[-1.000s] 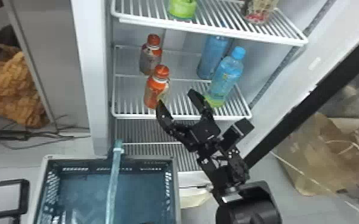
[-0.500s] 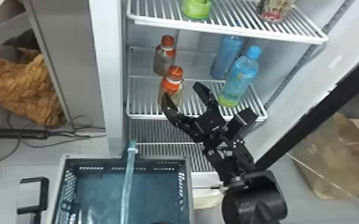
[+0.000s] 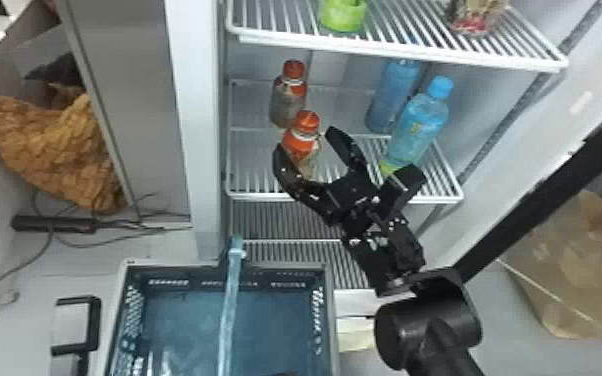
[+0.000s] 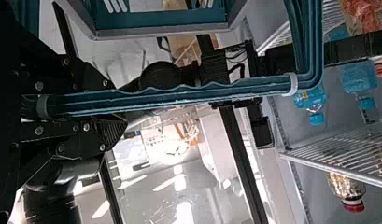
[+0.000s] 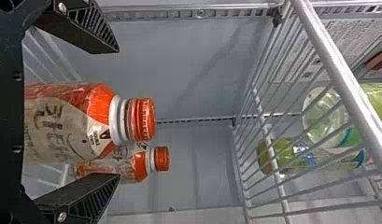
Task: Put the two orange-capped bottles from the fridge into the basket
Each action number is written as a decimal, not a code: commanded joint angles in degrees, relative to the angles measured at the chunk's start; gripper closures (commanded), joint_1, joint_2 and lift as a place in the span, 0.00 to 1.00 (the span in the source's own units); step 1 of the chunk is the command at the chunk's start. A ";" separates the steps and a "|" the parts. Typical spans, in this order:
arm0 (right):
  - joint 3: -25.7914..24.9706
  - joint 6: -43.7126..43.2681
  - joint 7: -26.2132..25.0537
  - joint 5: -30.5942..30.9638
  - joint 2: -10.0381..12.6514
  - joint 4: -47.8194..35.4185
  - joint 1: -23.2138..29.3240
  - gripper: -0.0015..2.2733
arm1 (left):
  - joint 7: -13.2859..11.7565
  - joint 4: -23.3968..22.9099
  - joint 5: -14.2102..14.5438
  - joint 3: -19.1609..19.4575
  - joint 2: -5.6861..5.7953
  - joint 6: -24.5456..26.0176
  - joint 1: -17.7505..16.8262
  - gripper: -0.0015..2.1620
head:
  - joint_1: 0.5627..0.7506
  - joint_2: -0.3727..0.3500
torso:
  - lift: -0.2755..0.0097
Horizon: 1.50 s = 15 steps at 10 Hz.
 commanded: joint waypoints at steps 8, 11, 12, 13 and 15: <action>-0.50 9.42 -1.25 3.72 -0.35 -2.17 -1.53 0.34 | 0.00 0.42 0.47 -0.25 0.27 -0.55 -0.40 0.56 | 0.70 0.28 | 0.14; -3.36 9.28 -0.02 4.41 -0.88 -6.39 1.42 0.34 | 0.00 0.42 0.01 -0.36 0.35 0.15 -0.97 0.56 | 0.70 0.24 | 0.14; -4.96 10.55 0.77 3.95 -0.97 -10.18 3.81 0.34 | 0.00 0.42 0.01 -0.36 0.27 0.01 -0.97 0.56 | 0.70 0.23 | 0.14; -6.67 16.45 2.70 3.38 -0.97 -14.54 5.92 0.34 | 0.00 0.42 0.01 -0.36 0.18 0.01 -0.97 0.56 | 0.70 0.22 | 0.14; -9.07 26.58 7.01 1.21 -1.76 -22.84 10.28 0.34 | 0.00 0.42 0.01 -0.36 0.18 0.01 -0.97 0.56 | 0.70 0.20 | 0.14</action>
